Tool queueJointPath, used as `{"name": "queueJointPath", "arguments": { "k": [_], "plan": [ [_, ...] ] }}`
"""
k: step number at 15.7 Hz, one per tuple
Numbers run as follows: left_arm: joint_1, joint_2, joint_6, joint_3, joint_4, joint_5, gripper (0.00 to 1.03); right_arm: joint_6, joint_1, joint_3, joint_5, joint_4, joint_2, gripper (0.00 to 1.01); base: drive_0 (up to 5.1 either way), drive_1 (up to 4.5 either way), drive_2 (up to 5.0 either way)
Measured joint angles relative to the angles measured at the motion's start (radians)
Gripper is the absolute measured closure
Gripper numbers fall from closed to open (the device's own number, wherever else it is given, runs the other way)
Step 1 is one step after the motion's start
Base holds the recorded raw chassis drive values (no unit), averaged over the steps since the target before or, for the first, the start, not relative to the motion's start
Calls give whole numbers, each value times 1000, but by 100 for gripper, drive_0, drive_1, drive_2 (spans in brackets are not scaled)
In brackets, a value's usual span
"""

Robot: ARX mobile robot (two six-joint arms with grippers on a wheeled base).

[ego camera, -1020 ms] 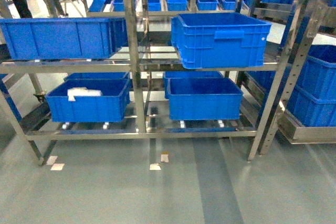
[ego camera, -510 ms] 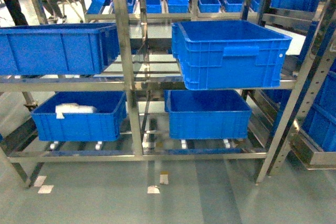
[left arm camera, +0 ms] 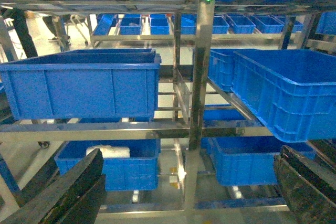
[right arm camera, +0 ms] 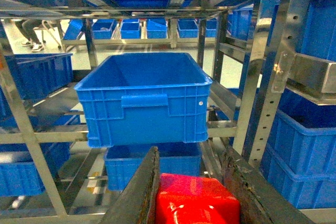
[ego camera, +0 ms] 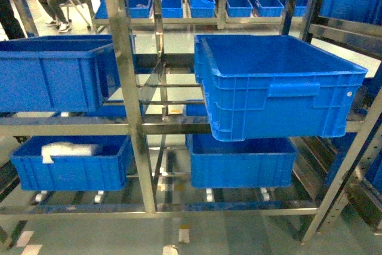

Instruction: Pick red block from blue box to shelf

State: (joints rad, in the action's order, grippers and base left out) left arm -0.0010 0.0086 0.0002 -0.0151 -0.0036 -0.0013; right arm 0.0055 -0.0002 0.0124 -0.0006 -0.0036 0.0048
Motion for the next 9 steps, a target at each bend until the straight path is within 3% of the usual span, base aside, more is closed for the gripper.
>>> {"name": "queueJointPath", "arguments": {
  "k": [9],
  "plan": [
    [0,0,0,0,-1,0,5,0,0,0,0,-2,0,72,0,409,-409]
  ]
}}
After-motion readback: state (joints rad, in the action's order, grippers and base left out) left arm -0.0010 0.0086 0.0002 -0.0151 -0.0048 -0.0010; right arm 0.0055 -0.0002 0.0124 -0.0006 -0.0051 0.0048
